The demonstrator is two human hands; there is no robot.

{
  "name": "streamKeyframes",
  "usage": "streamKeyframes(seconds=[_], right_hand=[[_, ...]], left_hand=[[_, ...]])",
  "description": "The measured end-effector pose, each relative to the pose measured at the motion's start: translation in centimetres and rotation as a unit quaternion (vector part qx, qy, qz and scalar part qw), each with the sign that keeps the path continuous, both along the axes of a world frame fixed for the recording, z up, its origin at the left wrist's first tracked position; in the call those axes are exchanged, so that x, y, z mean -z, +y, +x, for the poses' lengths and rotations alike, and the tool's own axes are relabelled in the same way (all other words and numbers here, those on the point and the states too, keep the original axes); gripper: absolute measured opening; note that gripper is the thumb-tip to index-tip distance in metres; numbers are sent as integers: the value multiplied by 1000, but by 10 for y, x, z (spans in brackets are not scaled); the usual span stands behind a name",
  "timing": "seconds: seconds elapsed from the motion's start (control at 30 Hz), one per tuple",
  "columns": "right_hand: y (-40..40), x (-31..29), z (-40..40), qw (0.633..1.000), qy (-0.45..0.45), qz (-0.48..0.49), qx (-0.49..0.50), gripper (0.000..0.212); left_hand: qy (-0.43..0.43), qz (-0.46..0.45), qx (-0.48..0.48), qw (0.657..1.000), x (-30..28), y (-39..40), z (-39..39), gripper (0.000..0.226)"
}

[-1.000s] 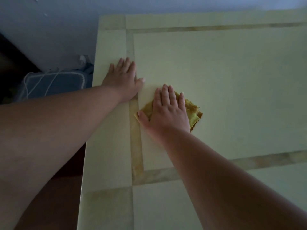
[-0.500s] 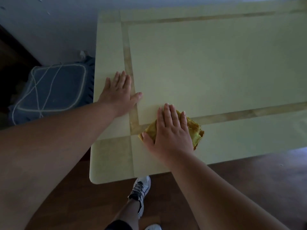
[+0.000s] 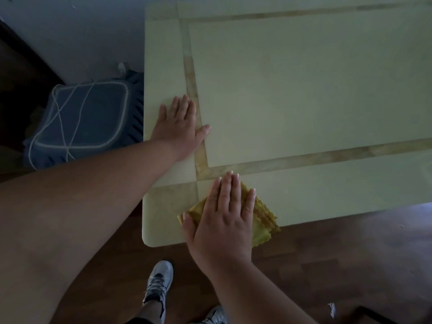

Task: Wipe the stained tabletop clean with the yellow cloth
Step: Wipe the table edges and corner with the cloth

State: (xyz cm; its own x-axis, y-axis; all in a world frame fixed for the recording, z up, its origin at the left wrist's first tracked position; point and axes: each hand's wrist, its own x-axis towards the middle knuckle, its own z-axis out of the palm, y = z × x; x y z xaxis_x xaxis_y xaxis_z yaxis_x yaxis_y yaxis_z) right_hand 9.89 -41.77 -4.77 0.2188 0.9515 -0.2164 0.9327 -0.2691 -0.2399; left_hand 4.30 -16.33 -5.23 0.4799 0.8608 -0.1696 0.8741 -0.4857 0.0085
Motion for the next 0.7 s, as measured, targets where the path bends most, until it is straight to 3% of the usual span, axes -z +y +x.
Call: streamKeyframes(seconds=[0.23, 0.5, 0.7], right_hand=[[35, 4, -17, 1000, 6, 18, -14, 106], [112, 12, -20, 999, 13, 40, -20, 110], [217, 11, -22, 999, 17, 49, -9, 108]], left_hand=[[-69, 11, 18, 997, -5, 14, -9, 79], [-176, 76, 132, 973, -13, 99, -39, 48], [-177, 81, 60, 979, 5, 235, -39, 63]])
